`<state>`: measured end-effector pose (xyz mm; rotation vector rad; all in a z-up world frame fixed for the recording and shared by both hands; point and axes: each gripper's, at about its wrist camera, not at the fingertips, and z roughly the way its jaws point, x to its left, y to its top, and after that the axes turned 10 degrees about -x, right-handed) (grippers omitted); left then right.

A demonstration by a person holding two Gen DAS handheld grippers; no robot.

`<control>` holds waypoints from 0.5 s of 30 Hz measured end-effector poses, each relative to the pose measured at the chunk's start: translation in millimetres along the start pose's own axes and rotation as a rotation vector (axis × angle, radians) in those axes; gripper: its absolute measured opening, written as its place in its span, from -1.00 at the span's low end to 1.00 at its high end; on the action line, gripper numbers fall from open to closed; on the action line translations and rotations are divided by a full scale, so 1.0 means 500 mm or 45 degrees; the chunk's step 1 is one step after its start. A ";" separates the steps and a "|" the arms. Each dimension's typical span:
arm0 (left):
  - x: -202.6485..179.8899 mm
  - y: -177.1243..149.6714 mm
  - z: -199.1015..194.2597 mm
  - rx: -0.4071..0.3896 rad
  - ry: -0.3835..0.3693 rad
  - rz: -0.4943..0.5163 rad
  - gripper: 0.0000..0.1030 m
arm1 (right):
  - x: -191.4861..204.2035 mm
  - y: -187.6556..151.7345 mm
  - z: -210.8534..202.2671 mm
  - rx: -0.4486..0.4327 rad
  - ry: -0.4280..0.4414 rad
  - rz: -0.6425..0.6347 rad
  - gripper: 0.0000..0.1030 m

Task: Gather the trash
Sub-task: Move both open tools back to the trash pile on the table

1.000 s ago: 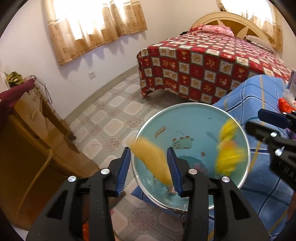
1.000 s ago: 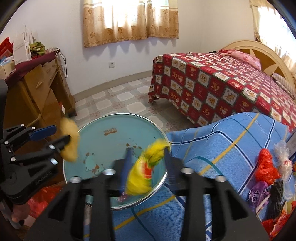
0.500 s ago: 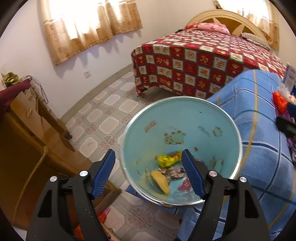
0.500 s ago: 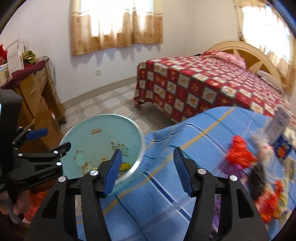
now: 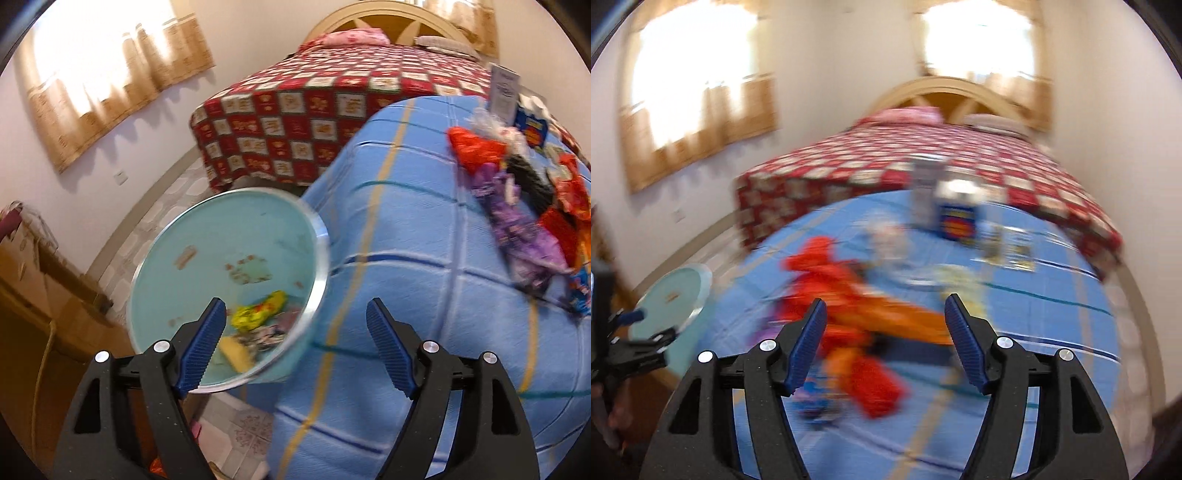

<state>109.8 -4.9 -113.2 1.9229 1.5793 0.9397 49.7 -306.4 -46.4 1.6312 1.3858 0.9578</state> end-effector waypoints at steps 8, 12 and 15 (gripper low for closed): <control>-0.101 0.054 -0.018 -0.045 -0.090 -0.015 0.56 | -0.112 -0.037 0.094 0.179 -0.058 0.091 0.26; -0.144 0.063 -0.030 -0.055 -0.139 0.003 0.59 | -0.131 -0.061 0.107 0.250 0.006 0.118 -0.39; -0.164 0.068 -0.032 -0.054 -0.156 0.020 0.59 | -0.127 -0.069 0.092 0.228 0.023 0.104 -0.63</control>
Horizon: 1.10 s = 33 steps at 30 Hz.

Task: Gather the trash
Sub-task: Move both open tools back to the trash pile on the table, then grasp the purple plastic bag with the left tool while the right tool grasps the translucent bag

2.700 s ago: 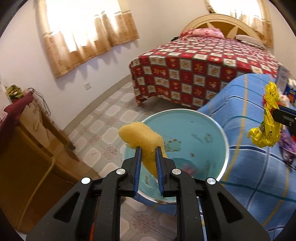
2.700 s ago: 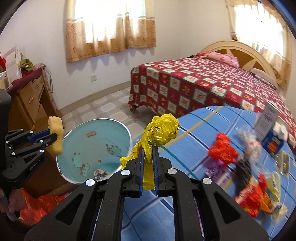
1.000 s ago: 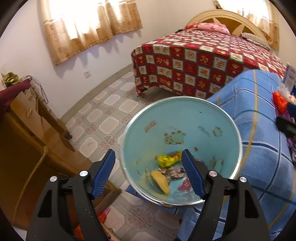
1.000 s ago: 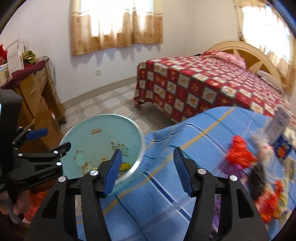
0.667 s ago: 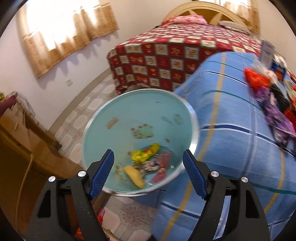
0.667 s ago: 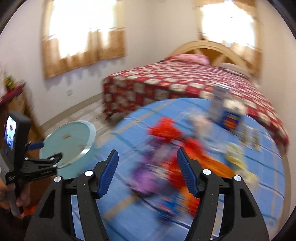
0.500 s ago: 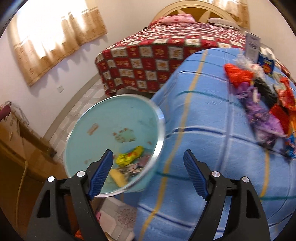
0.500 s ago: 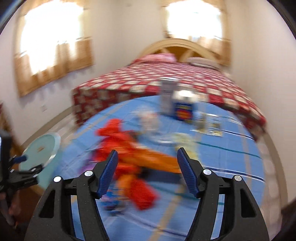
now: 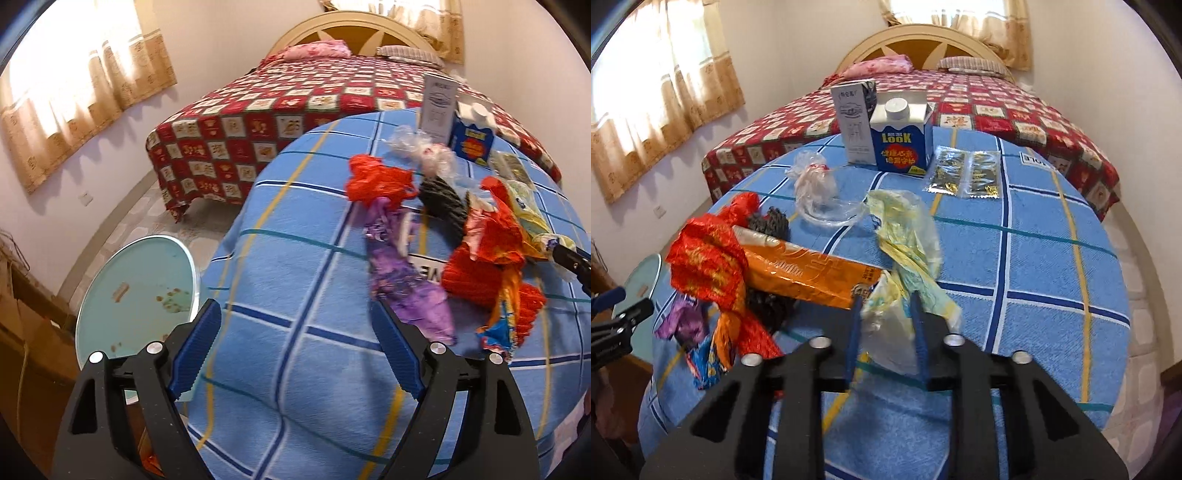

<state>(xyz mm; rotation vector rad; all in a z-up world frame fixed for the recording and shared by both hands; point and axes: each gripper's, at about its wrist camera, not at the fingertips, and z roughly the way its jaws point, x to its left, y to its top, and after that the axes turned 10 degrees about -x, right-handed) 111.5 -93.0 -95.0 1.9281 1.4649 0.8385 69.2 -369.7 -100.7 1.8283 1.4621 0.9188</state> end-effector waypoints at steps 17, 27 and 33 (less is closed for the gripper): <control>-0.090 -0.003 0.007 0.019 -0.066 0.049 0.61 | -0.057 -0.066 -0.105 -0.099 -0.031 0.017 -0.28; -0.111 -0.016 0.057 0.119 -0.107 0.048 0.25 | -0.096 -0.066 -0.106 -0.112 -0.078 0.086 0.02; -0.108 -0.021 0.051 0.119 -0.160 0.054 -0.28 | -0.083 -0.082 -0.083 -0.022 -0.034 0.057 -0.41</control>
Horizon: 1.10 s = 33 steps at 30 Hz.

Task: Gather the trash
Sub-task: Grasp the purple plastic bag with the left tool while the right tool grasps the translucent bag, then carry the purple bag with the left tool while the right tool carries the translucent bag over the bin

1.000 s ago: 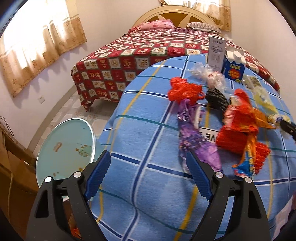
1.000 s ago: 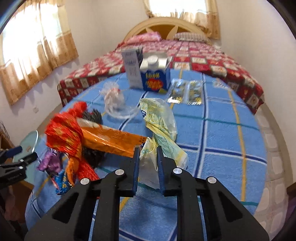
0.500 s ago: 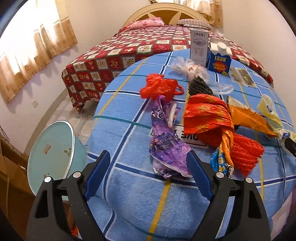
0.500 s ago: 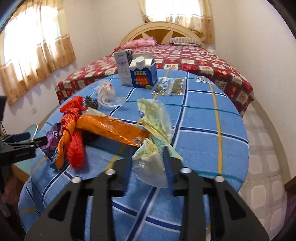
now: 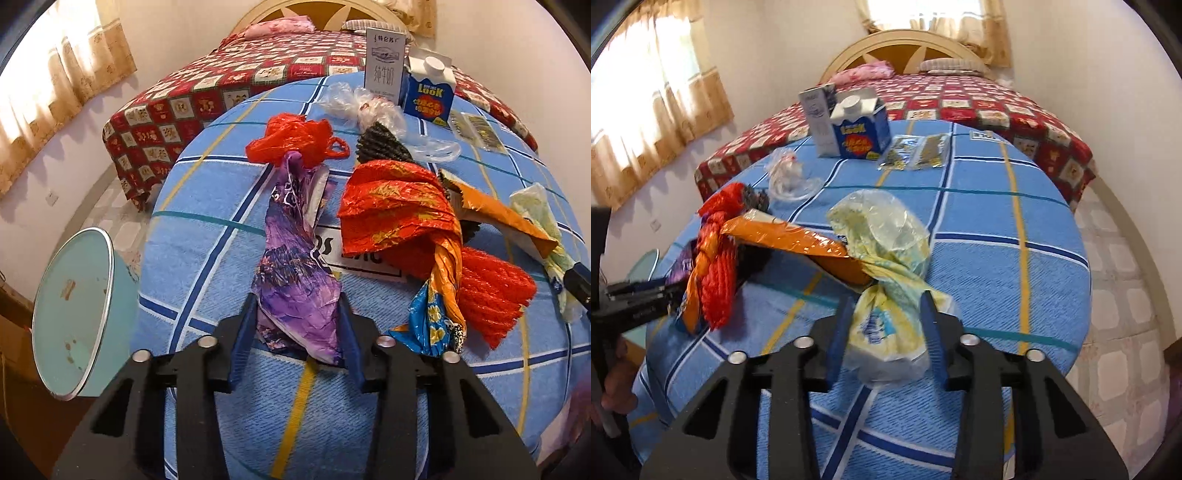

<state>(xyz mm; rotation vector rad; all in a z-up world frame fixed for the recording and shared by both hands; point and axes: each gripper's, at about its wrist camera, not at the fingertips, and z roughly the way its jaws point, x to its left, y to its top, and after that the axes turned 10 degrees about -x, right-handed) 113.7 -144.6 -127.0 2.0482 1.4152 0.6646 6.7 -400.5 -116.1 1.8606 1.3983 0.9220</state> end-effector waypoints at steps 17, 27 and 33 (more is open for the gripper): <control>0.085 -0.023 -0.102 -0.143 0.077 0.064 -0.40 | -0.024 0.002 0.035 0.019 -0.097 0.003 0.14; 0.135 -0.029 -0.137 -0.169 0.104 0.032 -0.40 | -0.025 0.004 0.046 0.065 -0.059 0.007 -0.26; 0.159 -0.031 -0.144 -0.176 0.130 0.007 -0.40 | -0.014 0.006 0.039 0.044 -0.080 -0.018 -0.44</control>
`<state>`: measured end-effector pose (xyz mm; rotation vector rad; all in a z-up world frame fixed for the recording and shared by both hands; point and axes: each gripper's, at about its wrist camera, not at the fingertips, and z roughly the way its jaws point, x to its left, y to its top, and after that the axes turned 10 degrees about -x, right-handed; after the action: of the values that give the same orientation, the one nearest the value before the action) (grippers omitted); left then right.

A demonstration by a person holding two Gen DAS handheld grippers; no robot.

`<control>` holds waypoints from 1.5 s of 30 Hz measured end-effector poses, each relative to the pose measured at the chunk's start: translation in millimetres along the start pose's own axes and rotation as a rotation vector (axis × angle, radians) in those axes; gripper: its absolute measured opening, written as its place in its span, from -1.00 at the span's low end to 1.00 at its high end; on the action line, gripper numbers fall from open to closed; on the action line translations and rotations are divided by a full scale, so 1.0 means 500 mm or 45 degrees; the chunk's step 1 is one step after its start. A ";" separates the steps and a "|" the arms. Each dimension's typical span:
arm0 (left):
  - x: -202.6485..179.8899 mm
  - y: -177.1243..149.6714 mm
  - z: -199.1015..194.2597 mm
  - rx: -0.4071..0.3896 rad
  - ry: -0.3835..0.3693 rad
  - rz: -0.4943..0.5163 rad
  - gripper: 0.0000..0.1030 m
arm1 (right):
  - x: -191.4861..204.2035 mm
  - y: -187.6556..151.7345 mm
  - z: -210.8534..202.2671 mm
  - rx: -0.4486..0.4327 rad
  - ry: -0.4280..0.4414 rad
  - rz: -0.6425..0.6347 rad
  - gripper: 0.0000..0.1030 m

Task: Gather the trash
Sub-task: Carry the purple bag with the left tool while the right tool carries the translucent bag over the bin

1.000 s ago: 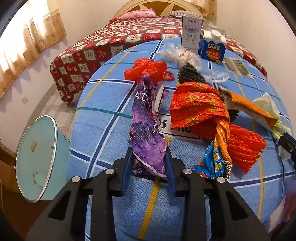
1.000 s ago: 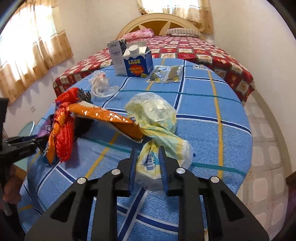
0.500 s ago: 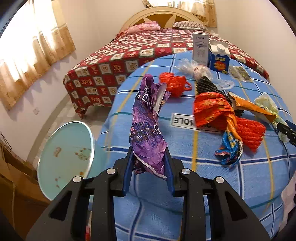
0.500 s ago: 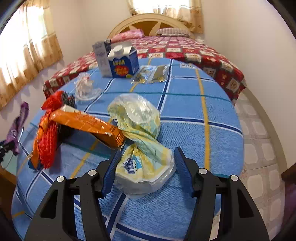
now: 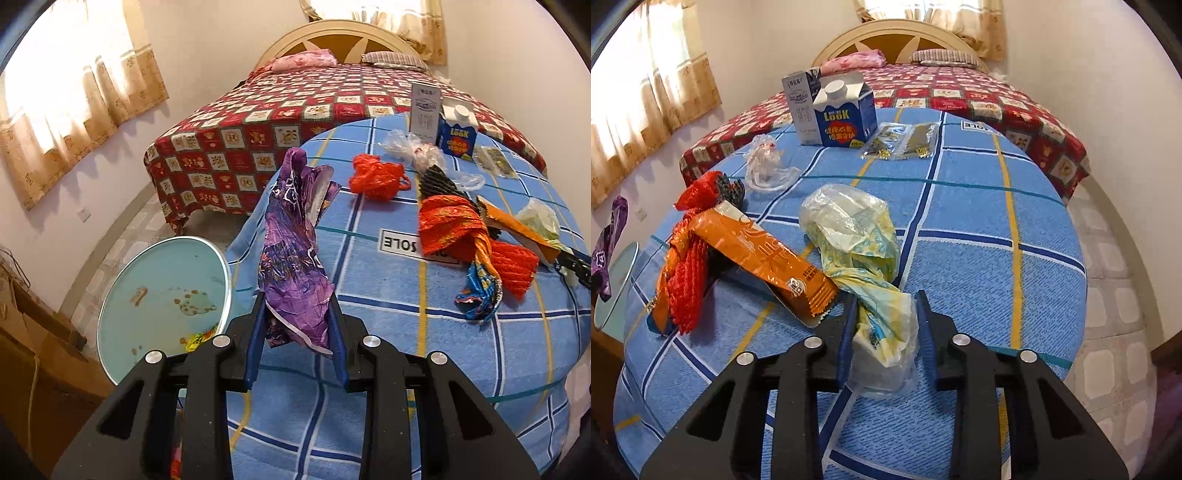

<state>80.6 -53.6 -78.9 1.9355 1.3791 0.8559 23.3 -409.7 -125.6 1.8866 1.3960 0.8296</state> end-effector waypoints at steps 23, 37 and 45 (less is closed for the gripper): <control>0.171 -0.027 -0.017 -0.002 0.230 -0.060 -0.40 | 0.153 0.119 -0.125 -0.289 0.158 -0.098 -0.50; 0.293 -0.067 -0.006 0.065 0.374 -0.133 -0.40 | 0.427 0.155 -0.056 -0.262 0.396 -0.331 -0.50; 0.333 -0.080 -0.003 0.089 0.432 -0.140 -0.39 | 0.545 0.143 -0.016 -0.217 0.478 -0.425 -0.50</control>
<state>98.3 116.5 -82.9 1.8029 1.7142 1.1332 121.3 -162.1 -33.4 1.3635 1.7424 1.1279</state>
